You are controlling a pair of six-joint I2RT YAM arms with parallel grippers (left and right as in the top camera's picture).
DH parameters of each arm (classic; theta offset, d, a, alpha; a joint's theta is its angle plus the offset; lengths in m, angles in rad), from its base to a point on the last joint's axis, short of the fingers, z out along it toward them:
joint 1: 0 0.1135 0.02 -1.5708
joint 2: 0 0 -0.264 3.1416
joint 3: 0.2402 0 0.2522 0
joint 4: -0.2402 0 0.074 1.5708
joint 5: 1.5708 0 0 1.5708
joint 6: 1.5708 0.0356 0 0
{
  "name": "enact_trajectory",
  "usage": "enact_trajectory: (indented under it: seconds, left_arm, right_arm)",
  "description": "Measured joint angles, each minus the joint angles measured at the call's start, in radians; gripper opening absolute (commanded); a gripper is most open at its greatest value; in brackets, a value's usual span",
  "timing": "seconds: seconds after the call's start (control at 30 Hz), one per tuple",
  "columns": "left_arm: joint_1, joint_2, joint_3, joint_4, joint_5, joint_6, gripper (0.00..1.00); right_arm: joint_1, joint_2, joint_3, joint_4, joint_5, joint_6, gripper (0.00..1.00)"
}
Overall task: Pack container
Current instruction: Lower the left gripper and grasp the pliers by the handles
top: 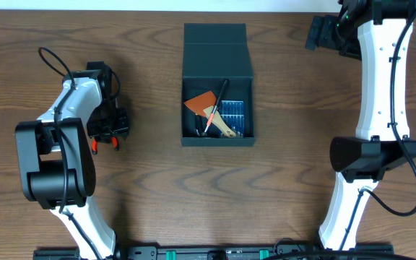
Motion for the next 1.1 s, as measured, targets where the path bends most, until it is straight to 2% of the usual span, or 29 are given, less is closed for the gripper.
enact_trajectory:
  seconds: [0.27, 0.33, 0.5, 1.1]
  left_arm:
    - [0.0, 0.0, 0.0, 0.03, 0.0, -0.142, 0.42]
    - [0.0, 0.0, 0.0, 0.035, -0.003, -0.178, 0.46]
    - [0.0, 0.0, 0.0, 0.047, -0.019, -0.228, 0.47]
    - [0.002, -0.055, -0.109, 0.182, -0.019, -0.27, 0.48]
  right_arm:
    - [0.0, 0.0, 0.0, 0.0, 0.0, 0.0, 0.99]
    - [0.0, 0.0, 0.0, 0.0, 0.0, 0.0, 0.99]
    - [0.0, 0.0, 0.0, 0.0, 0.0, 0.0, 0.99]
    - [0.0, 0.0, 0.0, 0.0, 0.0, 0.0, 0.99]
